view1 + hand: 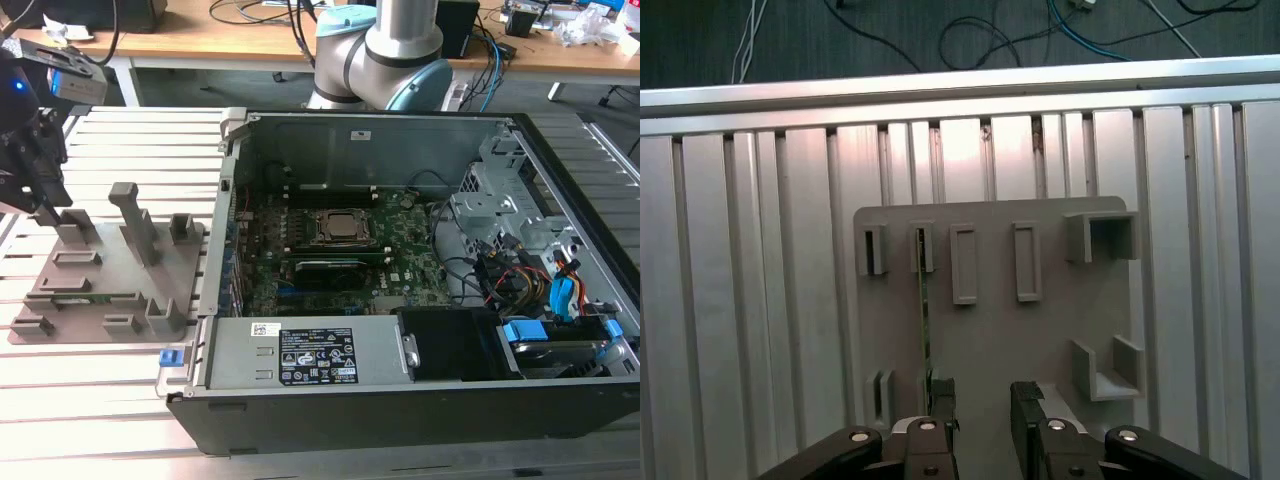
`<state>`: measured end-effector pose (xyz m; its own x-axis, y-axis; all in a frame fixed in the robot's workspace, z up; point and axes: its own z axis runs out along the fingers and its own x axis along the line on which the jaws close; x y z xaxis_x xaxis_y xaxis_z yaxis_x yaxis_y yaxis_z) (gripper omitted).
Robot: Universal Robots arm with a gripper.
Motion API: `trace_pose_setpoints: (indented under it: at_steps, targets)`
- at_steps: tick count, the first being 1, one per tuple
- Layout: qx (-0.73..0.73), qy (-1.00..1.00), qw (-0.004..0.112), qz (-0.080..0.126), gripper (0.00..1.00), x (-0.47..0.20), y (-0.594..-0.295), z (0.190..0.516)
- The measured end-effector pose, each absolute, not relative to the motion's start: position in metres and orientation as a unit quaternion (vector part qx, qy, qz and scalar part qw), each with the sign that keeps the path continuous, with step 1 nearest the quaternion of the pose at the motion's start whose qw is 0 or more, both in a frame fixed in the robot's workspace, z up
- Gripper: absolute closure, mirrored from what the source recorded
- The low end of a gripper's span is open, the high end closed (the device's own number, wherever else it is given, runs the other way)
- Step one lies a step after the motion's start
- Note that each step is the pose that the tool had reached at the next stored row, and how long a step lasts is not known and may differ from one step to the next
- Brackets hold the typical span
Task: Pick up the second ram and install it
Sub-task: 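Pick up the second ram and move it above second insertion slot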
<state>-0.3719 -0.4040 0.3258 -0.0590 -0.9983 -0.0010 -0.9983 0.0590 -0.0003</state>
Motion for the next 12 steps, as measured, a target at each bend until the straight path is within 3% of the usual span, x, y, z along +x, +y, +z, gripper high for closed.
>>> trace_pose_setpoints:
  at_steps: [12]
  targets:
    - [-0.686,0.728,0.000,0.000,0.64,-0.372,-0.404,0.306]
